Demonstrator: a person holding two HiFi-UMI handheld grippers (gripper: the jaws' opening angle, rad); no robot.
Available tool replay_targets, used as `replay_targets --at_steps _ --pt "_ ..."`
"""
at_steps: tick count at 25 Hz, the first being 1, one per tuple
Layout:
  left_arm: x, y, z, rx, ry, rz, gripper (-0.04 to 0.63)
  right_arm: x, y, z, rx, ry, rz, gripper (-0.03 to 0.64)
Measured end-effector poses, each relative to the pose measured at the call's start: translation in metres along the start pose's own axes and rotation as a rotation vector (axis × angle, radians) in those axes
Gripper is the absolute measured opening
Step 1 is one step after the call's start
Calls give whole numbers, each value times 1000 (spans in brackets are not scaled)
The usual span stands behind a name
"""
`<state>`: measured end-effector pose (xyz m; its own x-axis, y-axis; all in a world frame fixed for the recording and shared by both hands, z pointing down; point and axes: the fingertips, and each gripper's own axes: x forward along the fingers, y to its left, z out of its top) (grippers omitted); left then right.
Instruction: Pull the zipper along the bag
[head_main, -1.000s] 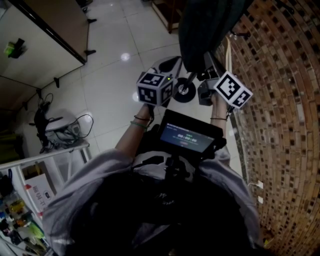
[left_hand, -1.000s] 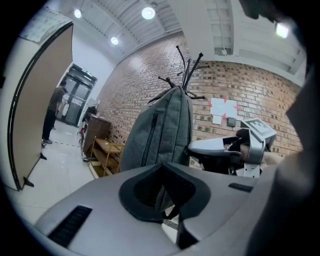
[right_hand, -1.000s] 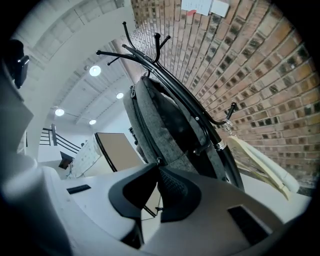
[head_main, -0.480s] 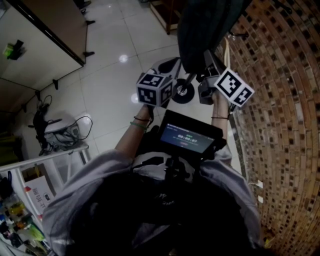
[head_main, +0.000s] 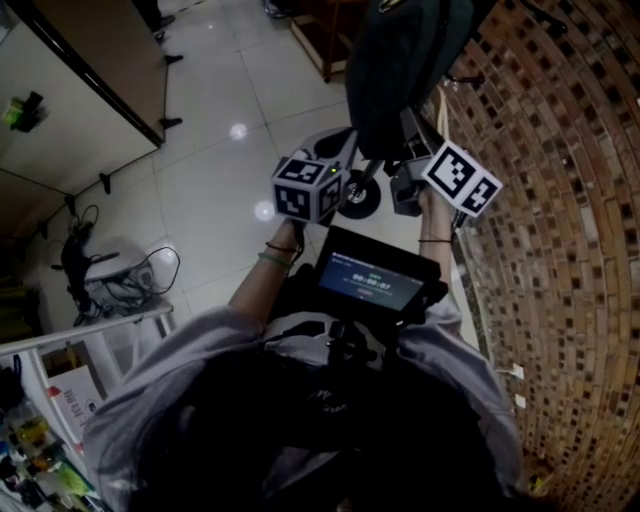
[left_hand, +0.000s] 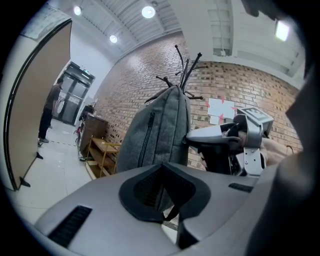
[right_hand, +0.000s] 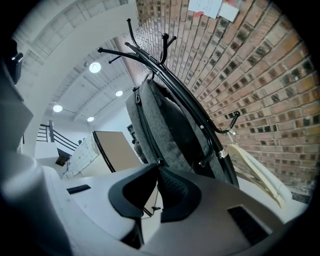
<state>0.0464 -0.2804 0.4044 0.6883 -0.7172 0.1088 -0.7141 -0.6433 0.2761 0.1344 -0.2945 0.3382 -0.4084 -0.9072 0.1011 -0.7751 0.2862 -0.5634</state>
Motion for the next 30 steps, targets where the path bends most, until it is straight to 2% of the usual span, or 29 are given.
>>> replay_targets --at_steps 18,30 --pt "2 -5 -1 -2 -7 -29 8 3 16 16 -54 8 -7 8" --pt "7 -8 -8 -18 -4 -39 8 5 25 32 -46 12 3 9"
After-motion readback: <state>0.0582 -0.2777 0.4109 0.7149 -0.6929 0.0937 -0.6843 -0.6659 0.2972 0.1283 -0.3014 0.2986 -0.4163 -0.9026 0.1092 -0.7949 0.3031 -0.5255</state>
